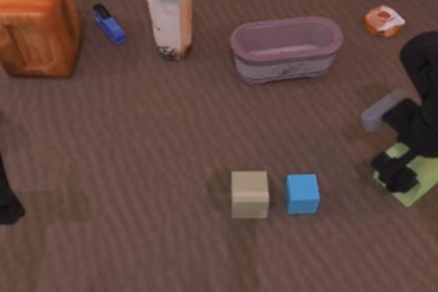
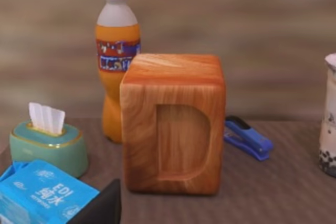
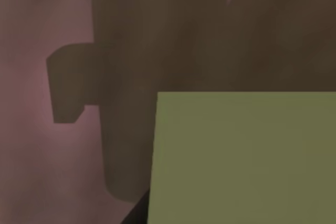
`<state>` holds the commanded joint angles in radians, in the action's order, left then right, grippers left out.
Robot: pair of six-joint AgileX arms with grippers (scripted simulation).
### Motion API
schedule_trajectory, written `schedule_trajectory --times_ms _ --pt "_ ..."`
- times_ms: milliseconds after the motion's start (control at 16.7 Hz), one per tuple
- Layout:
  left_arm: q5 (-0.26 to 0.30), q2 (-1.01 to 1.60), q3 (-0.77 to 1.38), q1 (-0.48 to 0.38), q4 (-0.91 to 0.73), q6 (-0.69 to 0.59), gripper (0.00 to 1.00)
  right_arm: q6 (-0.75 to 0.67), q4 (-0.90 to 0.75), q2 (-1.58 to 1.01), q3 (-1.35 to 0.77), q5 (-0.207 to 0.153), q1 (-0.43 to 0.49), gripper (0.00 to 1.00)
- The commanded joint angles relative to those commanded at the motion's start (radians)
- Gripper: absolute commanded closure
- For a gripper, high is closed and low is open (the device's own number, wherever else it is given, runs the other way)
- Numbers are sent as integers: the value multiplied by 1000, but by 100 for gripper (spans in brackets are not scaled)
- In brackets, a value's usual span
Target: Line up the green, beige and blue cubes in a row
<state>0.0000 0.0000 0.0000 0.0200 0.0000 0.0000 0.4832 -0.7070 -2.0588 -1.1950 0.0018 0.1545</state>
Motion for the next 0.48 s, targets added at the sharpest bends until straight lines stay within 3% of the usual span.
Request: schedule_trajectory --times_ms 480 --pt "0 0 0 0 0 0 0 1 -46 26 -25 -2 2 100"
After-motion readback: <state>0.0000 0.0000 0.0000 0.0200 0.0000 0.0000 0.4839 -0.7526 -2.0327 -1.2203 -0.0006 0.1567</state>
